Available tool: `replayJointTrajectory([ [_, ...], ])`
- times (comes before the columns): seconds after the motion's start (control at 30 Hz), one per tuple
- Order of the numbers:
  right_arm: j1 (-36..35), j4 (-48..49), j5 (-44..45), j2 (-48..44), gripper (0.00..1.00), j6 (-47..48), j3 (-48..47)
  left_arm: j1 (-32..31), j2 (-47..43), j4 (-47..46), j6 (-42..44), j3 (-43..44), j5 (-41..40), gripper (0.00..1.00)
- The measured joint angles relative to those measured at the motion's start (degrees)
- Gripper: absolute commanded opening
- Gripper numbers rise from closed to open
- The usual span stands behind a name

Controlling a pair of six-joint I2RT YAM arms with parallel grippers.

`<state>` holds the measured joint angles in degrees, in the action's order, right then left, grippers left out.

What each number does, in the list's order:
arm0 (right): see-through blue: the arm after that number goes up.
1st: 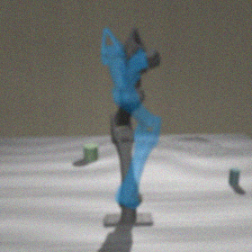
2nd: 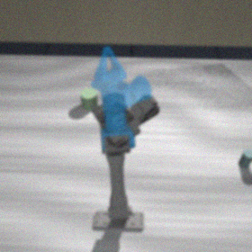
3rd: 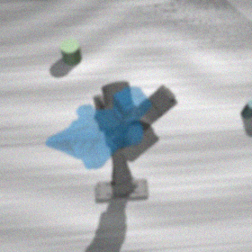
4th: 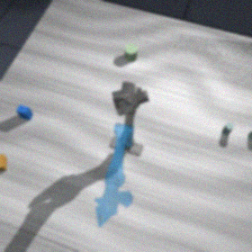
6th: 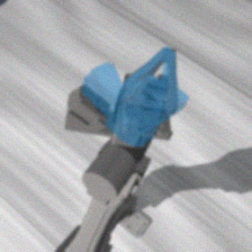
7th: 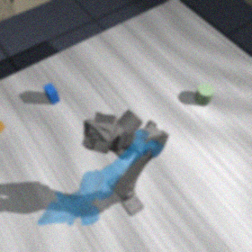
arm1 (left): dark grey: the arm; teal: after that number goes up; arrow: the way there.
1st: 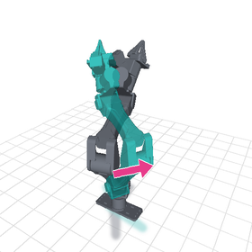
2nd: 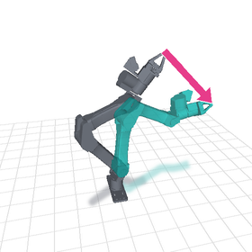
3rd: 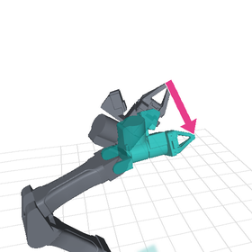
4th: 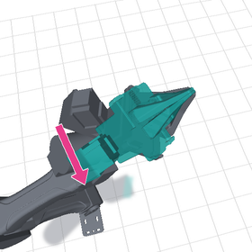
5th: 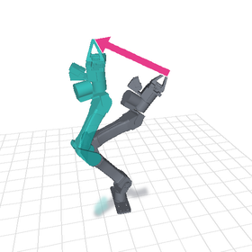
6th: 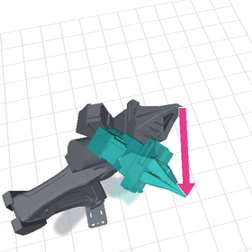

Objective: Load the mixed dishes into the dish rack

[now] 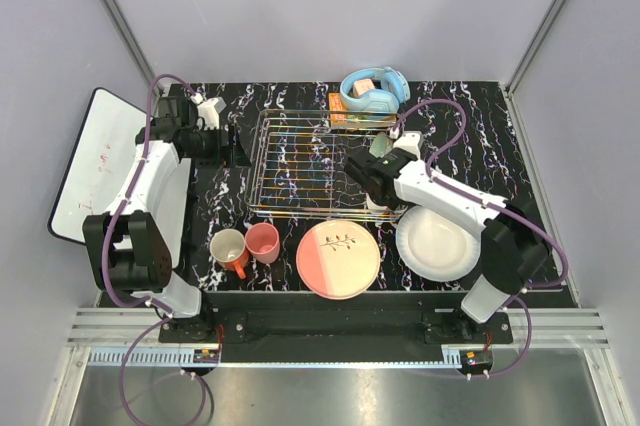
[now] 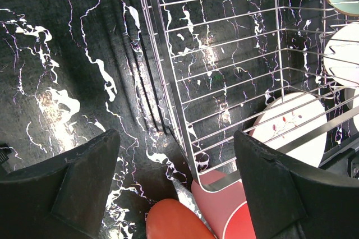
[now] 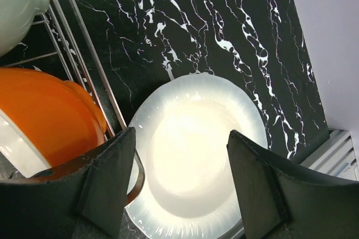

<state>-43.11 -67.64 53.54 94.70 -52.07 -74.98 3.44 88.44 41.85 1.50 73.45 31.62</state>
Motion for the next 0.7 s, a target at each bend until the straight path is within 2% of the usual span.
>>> replayJointTrajectory([
  [0.57,-1.7,10.19,-7.56,-2.58,0.75,7.34,1.07,0.0,0.92,0.02,-0.09,0.04,-0.04,0.85],
  [0.7,-1.75,11.34,-8.07,-2.69,0.79,7.67,1.81,0.0,0.92,0.02,-0.09,0.04,-0.07,0.86],
])
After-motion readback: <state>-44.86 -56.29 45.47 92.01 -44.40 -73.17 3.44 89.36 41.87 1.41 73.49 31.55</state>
